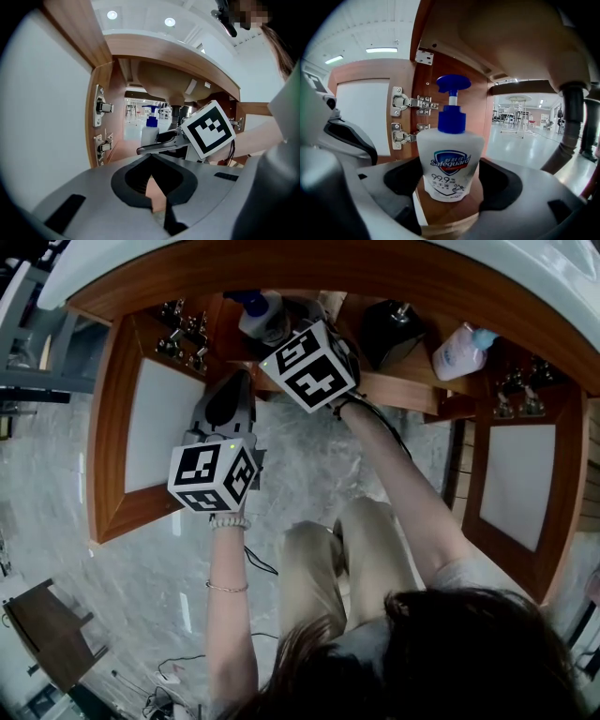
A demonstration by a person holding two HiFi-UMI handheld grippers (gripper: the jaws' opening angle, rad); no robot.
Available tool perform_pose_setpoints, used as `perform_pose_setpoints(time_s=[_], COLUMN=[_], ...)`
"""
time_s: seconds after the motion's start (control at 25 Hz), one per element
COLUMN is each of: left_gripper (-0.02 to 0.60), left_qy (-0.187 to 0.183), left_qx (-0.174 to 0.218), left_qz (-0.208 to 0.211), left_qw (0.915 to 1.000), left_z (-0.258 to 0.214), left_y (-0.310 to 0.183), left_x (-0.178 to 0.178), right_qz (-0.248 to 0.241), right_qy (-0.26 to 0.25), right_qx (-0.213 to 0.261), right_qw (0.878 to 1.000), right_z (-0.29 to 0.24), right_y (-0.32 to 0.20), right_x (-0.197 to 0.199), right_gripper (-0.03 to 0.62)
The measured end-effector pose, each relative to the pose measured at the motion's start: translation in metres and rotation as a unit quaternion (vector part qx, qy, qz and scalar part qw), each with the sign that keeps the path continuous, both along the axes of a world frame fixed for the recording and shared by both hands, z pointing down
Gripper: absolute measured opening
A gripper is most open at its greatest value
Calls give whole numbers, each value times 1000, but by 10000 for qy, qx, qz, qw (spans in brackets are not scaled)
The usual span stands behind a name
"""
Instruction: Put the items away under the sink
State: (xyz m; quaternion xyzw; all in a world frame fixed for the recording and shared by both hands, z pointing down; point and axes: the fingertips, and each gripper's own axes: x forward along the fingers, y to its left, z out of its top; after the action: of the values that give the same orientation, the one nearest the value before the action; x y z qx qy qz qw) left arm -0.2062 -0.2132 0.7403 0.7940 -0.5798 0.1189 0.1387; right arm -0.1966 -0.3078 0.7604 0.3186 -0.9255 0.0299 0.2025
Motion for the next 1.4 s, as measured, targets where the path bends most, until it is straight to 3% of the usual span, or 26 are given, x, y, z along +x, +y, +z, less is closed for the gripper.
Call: perform_pose_setpoints(time_s=[0.32, 1.16, 1.4], left_gripper=[0, 0, 0], left_qy=[34, 304, 402], left_qx=[-133, -595, -674], left_qz=[-6, 184, 158], left_qw=[9999, 9976, 9968], left_z=[-22, -118, -144], left_y=[15, 66, 79], left_x=[6, 36, 43], right_qz=[161, 273, 262], right_qy=[-5, -75, -74], right_qx=[11, -789, -897], right_qw=[9999, 9965, 9956], right_z=[-19, -107, -141], right_y=[8, 92, 111], right_x=[16, 52, 63], right_gripper=[370, 362, 273])
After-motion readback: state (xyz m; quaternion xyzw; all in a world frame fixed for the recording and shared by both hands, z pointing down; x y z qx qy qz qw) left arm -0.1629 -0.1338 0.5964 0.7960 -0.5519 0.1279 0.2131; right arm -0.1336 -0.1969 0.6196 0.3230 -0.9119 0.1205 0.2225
